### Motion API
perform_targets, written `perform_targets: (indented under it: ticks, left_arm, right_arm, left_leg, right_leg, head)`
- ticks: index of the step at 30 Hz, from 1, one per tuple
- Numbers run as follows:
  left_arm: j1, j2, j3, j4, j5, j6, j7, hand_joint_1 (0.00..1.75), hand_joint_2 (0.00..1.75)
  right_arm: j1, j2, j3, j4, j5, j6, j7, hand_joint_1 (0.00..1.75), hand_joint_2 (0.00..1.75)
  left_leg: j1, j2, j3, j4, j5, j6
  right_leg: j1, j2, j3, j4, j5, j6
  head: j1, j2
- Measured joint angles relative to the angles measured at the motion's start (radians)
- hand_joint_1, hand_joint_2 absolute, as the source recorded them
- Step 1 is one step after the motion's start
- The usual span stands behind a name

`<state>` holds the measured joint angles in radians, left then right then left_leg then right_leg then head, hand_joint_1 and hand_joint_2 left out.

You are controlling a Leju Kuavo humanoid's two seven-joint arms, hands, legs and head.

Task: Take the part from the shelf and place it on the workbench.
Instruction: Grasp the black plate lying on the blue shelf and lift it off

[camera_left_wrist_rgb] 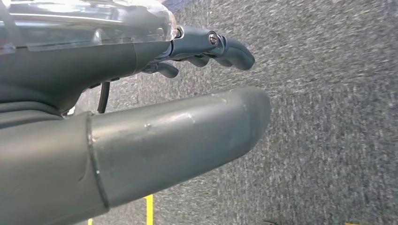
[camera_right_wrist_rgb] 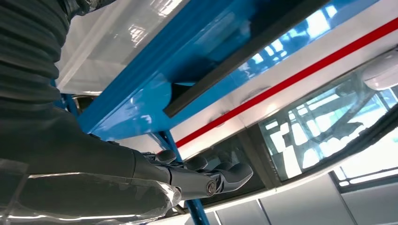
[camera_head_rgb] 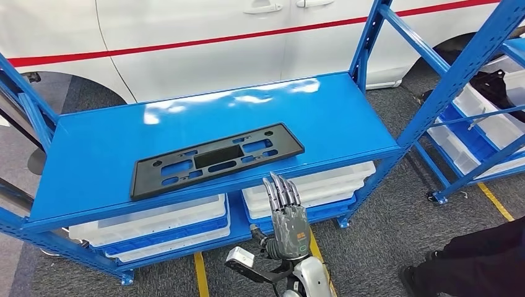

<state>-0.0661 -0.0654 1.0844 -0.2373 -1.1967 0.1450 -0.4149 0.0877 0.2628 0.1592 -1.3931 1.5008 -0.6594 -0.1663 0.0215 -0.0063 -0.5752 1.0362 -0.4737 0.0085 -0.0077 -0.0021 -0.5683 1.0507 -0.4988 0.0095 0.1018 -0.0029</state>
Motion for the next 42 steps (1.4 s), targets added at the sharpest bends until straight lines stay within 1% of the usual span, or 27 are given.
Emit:
perform_targets:
  ticks: [2, 4, 5, 6, 7, 9, 11, 13, 15, 16, 18, 20, 21, 22, 24, 25, 27, 30, 31, 32, 33, 35, 36, 37, 38, 40, 42]
  left_arm:
    - [-0.002, 0.0, 0.0, 0.0, 0.0, 0.0, 0.002, 0.0, 0.0]
    - [-0.003, 0.0, 0.0, 0.0, 0.0, 0.0, 0.002, 0.0, 0.0]
    - [-0.003, 0.0, 0.0, 0.0, 0.0, 0.0, 0.003, 0.0, 0.0]
    - [-0.003, 0.0, 0.0, 0.0, 0.0, 0.0, 0.003, 0.0, 0.0]
    - [-0.003, 0.0, 0.0, 0.0, 0.0, 0.0, 0.003, 0.0, 0.0]
    - [-0.003, 0.0, 0.0, 0.0, 0.0, -0.001, 0.003, 0.0, 0.0]
    - [-0.004, -0.001, 0.0, 0.0, 0.0, -0.007, 0.005, 0.0, 0.0]
    - [-0.004, -0.001, 0.001, 0.0, 0.001, -0.016, 0.01, 0.0, 0.0]
    - [-0.006, -0.002, 0.001, 0.0, 0.0, -0.023, 0.014, 0.0, 0.0]
    - [-0.007, -0.002, 0.001, 0.0, -0.001, -0.025, 0.015, 0.0, 0.0]
    - [-0.008, -0.002, 0.001, 0.0, -0.002, -0.027, 0.019, 0.0, 0.0]
    - [-0.007, -0.002, 0.001, 0.0, -0.004, -0.027, 0.023, 0.0, 0.0]
    - [-0.005, -0.002, 0.001, 0.0, -0.005, -0.028, 0.023, 0.0, 0.0]
    - [-0.003, -0.002, 0.001, 0.0, -0.005, -0.029, 0.023, 0.0, 0.0]
    - [-0.001, -0.002, 0.001, 0.0, -0.006, -0.03, 0.023, 0.0, 0.0]
    - [-0.001, -0.002, 0.001, 0.0, -0.006, -0.03, 0.023, 0.0, 0.0]
    - [-0.003, -0.001, 0.001, 0.0, -0.007, -0.031, 0.023, 0.0, 0.0]
    - [-0.002, -0.002, 0.001, 0.0, -0.013, -0.033, 0.024, 0.0, 0.0]
    - [-0.001, -0.002, 0.001, 0.0, -0.015, -0.033, 0.024, 0.0, 0.0]
    - [-0.001, -0.003, 0.001, 0.0, -0.017, -0.033, 0.024, 0.0, 0.0]
    - [-0.001, -0.003, 0.001, 0.0, -0.018, -0.033, 0.025, 0.0, 0.0]
    - [-0.002, -0.003, 0.001, 0.0, -0.019, -0.033, 0.027, 0.0, 0.0]
    - [-0.001, -0.003, 0.001, 0.0, -0.019, -0.032, 0.029, 0.0, 0.0]
    - [0.0, -0.003, 0.001, 0.0, -0.021, -0.031, 0.03, 0.0, 0.0]
    - [0.001, -0.003, 0.001, 0.0, -0.023, -0.029, 0.031, 0.0, 0.0]
    - [0.002, -0.005, 0.001, 0.001, -0.026, -0.025, 0.033, 0.0, 0.0]
    - [0.0, -0.007, 0.001, 0.001, -0.027, -0.023, 0.033, 0.0, 0.0]
  right_arm:
    - [-0.005, 0.001, 0.0, 0.0, -0.004, 0.0, -0.004, 0.0, 1.75]
    - [-0.007, 0.002, -0.001, 0.001, -0.006, 0.0, -0.003, 0.0, 1.75]
    - [-0.008, 0.002, -0.001, 0.002, -0.006, 0.0, -0.003, 0.0, 1.75]
    - [-0.008, 0.002, -0.002, 0.003, -0.007, 0.0, -0.003, 0.0, 1.75]
    - [-0.008, 0.002, -0.002, 0.004, -0.007, 0.0, -0.003, 0.0, 1.75]
    - [-0.009, 0.003, -0.003, 0.005, -0.006, 0.0, -0.005, 0.0, 1.75]
    - [-0.013, 0.004, -0.003, 0.005, -0.006, 0.0, -0.016, 0.0, 1.75]
    - [-0.017, 0.008, -0.003, 0.005, -0.006, 0.0, -0.033, 0.0, 1.75]
    - [-0.024, 0.013, -0.003, 0.005, -0.006, 0.0, -0.046, 0.0, 1.75]
    - [-0.03, 0.016, -0.003, 0.005, -0.007, 0.0, -0.049, 0.0, 1.75]
    - [-0.041, 0.021, -0.003, 0.006, -0.011, 0.0, -0.051, 0.0, 1.75]
    - [-0.045, 0.023, -0.003, 0.01, -0.017, 0.0, -0.05, 0.0, 1.75]
    - [-0.046, 0.023, -0.002, 0.012, -0.02, 0.0, -0.051, 0.0, 1.75]
    - [-0.046, 0.023, -0.002, 0.013, -0.022, 0.0, -0.051, 0.0, 1.75]
    - [-0.046, 0.024, -0.002, 0.015, -0.023, 0.0, -0.05, 0.0, 1.75]
    - [-0.046, 0.024, -0.002, 0.015, -0.023, 0.0, -0.05, 0.0, 1.75]
    - [-0.047, 0.024, -0.002, 0.015, -0.022, 0.0, -0.05, 0.0, 1.75]
    - [-0.048, 0.024, -0.002, 0.016, -0.024, 0.0, -0.05, 0.0, 1.75]
    - [-0.049, 0.024, -0.002, 0.016, -0.025, 0.0, -0.05, 0.0, 1.75]
    - [-0.05, 0.024, -0.002, 0.016, -0.026, 0.0, -0.05, 0.0, 1.75]
    - [-0.051, 0.024, -0.002, 0.016, -0.026, 0.0, -0.051, 0.0, 1.75]
    - [-0.051, 0.024, -0.002, 0.017, -0.026, 0.0, -0.049, 0.0, 1.75]
    - [-0.05, 0.024, -0.002, 0.017, -0.025, 0.0, -0.045, 0.0, 1.75]
    - [-0.05, 0.024, -0.002, 0.017, -0.024, 0.0, -0.041, 0.0, 1.75]
    - [-0.05, 0.023, -0.002, 0.017, -0.023, 0.0, -0.037, 0.0, 1.75]
    - [-0.05, 0.023, -0.002, 0.017, -0.02, 0.0, -0.032, 0.0, 1.75]
    - [-0.05, 0.022, -0.002, 0.017, -0.018, 0.0, -0.032, 0.0, 1.75]
  left_leg:
    - [0.002, 0.001, 0.001, -0.005, 0.004, 0.013]
    - [0.001, 0.001, 0.0, -0.006, 0.004, 0.019]
    - [0.0, 0.001, 0.0, -0.006, 0.004, 0.02]
    - [0.0, 0.0, 0.001, -0.006, 0.004, 0.02]
    - [0.0, 0.0, 0.002, -0.005, 0.003, 0.02]
    - [-0.001, -0.002, 0.006, -0.005, 0.001, 0.018]
    - [-0.003, -0.003, 0.006, -0.005, -0.001, 0.009]
    - [-0.005, -0.003, 0.005, -0.007, -0.002, -0.003]
    - [-0.003, -0.002, 0.006, -0.005, -0.007, -0.015]
    - [-0.002, -0.001, 0.0, 0.014, -0.019, -0.02]
    - [0.0, 0.0, -0.044, 0.109, -0.067, -0.027]
    - [0.0, 0.0, -0.111, 0.23, -0.111, -0.033]
    - [0.0, 0.0, -0.13, 0.258, -0.11, -0.034]
    - [0.0, 0.0, -0.13, 0.248, -0.089, -0.034]
    - [0.0, 0.001, -0.082, 0.134, -0.015, -0.029]
    - [-0.003, 0.002, -0.052, 0.071, 0.009, -0.025]
    - [-0.009, 0.002, -0.016, 0.003, 0.016, -0.012]
    - [-0.008, 0.0, -0.001, -0.012, 0.006, 0.008]
    - [-0.006, 0.0, 0.008, -0.017, 0.004, 0.015]
    - [-0.005, 0.0, 0.019, -0.021, 0.001, 0.02]
    - [-0.004, 0.0, 0.027, -0.025, -0.003, 0.024]
    - [-0.005, 0.0, 0.039, -0.026, -0.013, 0.028]
    - [-0.005, 0.0, 0.045, -0.026, -0.02, 0.028]
    - [-0.006, -0.001, 0.055, -0.026, -0.028, 0.027]
    - [-0.006, -0.002, 0.068, -0.026, -0.037, 0.025]
    - [-0.007, -0.003, 0.094, -0.027, -0.057, 0.02]
    - [-0.007, -0.004, 0.105, -0.03, -0.072, 0.012]
  right_leg:
    - [-0.003, 0.001, -0.028, 0.064, -0.042, 0.008]
    - [-0.005, 0.001, -0.086, 0.184, -0.099, 0.012]
    - [-0.005, 0.001, -0.11, 0.231, -0.112, 0.013]
    - [-0.005, 0.001, -0.12, 0.248, -0.108, 0.013]
    - [-0.005, 0.001, -0.113, 0.229, -0.085, 0.011]
    - [-0.004, 0.001, -0.058, 0.111, -0.018, 0.002]
    - [0.001, 0.002, -0.014, 0.01, 0.015, -0.006]
    - [0.007, 0.003, -0.008, -0.011, 0.014, -0.011]
    - [0.003, 0.004, -0.002, -0.021, 0.018, -0.021]
    - [0.001, 0.004, 0.003, -0.027, 0.02, -0.027]
    - [-0.001, 0.0, 0.011, -0.033, 0.019, -0.038]
    - [0.001, -0.001, 0.013, -0.031, 0.014, -0.042]
    - [0.001, -0.001, 0.015, -0.03, 0.011, -0.042]
    - [0.001, -0.001, 0.019, -0.028, 0.006, -0.041]
    - [0.001, 0.0, 0.034, -0.026, -0.006, -0.036]
    - [0.003, -0.001, 0.04, -0.026, -0.013, -0.031]
    - [0.006, -0.001, 0.048, -0.028, -0.023, -0.02]
    - [0.006, 0.0, 0.056, -0.02, -0.022, -0.004]
    - [0.005, 0.001, 0.051, 0.001, -0.027, 0.001]
    - [0.004, 0.001, 0.033, 0.035, -0.041, 0.006]
    - [0.003, 0.002, 0.001, 0.089, -0.061, 0.01]
    - [0.002, 0.002, -0.086, 0.212, -0.104, 0.015]
    - [0.002, 0.002, -0.121, 0.249, -0.111, 0.016]
    - [0.002, 0.002, -0.14, 0.252, -0.098, 0.014]
    - [0.003, 0.002, -0.139, 0.217, -0.064, 0.011]
    - [0.009, 0.003, -0.107, 0.091, 0.034, -0.005]
    - [0.018, 0.003, -0.087, 0.008, 0.079, -0.02]
  head:
    - [0.0, 0.0]
    - [0.0, 0.0]
    - [0.0, 0.0]
    - [0.0, 0.0]
    - [0.0, 0.0]
    - [0.0, 0.0]
    - [0.0, 0.0]
    - [0.0, 0.0]
    - [0.0, 0.0]
    - [0.0, 0.0]
    - [-0.001, 0.0]
    - [-0.001, 0.0]
    - [-0.001, 0.0]
    - [-0.001, 0.0]
    - [-0.001, 0.0]
    - [-0.001, 0.0]
    - [0.0, 0.0]
    - [0.0, 0.0]
    - [0.0, 0.0]
    - [0.0, 0.0]
    - [0.0, 0.0]
    - [0.0, 0.0]
    - [0.0, 0.0]
    - [0.0, 0.0]
    - [0.0, 0.0]
    - [0.0, 0.0]
    - [0.001, 0.0]
